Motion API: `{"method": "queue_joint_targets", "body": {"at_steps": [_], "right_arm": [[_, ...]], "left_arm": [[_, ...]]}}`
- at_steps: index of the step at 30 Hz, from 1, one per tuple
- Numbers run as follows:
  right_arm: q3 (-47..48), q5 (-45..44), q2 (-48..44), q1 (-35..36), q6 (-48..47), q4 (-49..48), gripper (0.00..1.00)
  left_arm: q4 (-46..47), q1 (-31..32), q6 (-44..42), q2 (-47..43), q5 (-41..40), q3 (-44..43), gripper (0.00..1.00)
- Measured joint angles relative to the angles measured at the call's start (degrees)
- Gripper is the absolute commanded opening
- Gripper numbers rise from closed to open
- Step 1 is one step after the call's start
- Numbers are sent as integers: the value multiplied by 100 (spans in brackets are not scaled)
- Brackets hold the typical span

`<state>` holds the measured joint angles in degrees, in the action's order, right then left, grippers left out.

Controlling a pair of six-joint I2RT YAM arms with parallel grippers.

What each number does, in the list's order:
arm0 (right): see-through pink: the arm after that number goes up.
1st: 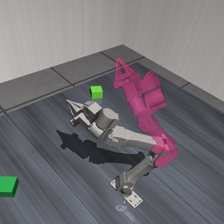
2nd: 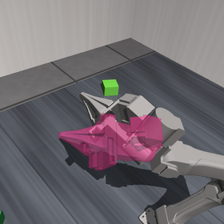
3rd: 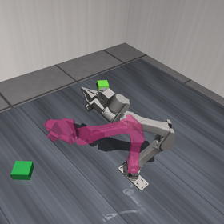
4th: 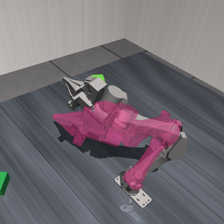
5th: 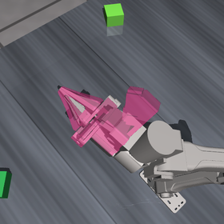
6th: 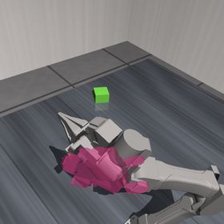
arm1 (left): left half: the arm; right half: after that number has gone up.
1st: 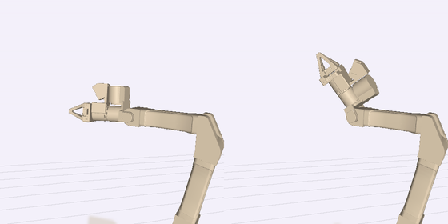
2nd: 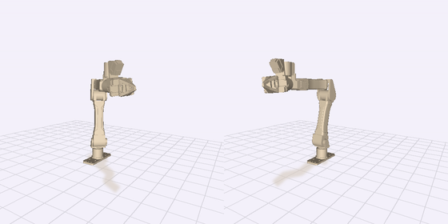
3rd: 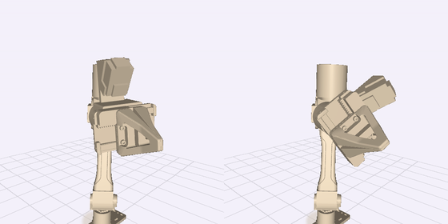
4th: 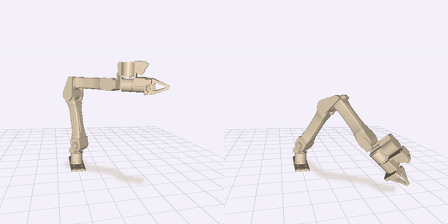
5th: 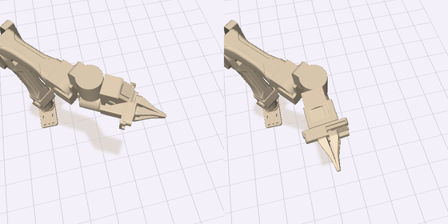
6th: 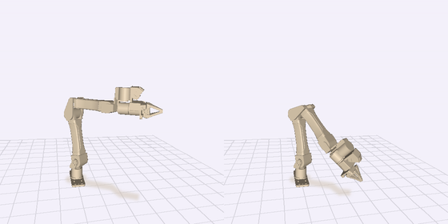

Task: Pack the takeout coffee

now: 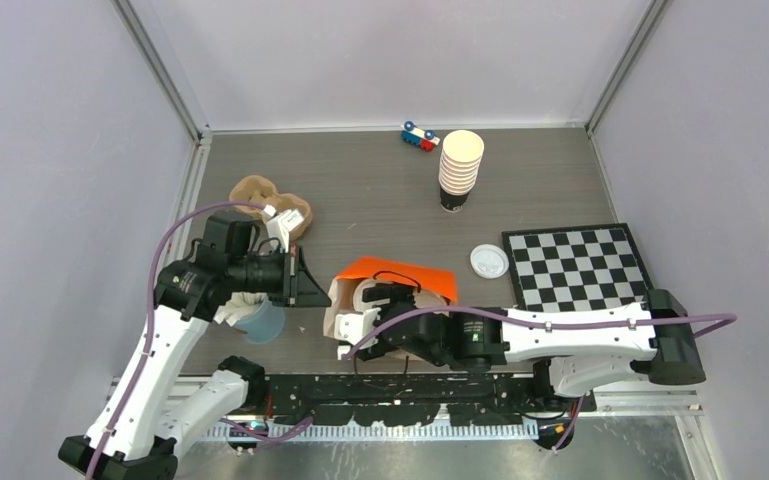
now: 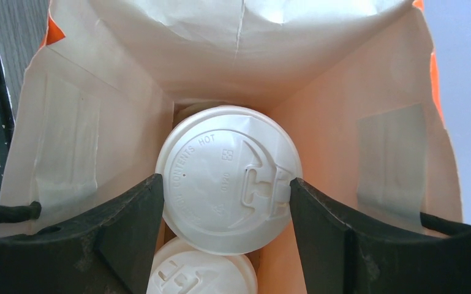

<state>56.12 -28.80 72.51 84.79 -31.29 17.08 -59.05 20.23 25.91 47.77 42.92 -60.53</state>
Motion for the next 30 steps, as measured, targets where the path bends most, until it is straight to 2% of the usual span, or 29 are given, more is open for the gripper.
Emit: {"method": "queue_joint_targets", "body": {"at_steps": [18,30], "right_arm": [[-514,96,15,-105,-201,-389,77],[-538,103,7,-140,-98,-549,76]], "left_arm": [[76,0,131,37,240,15,0],[267,0,496,-68,470,330,0]]}}
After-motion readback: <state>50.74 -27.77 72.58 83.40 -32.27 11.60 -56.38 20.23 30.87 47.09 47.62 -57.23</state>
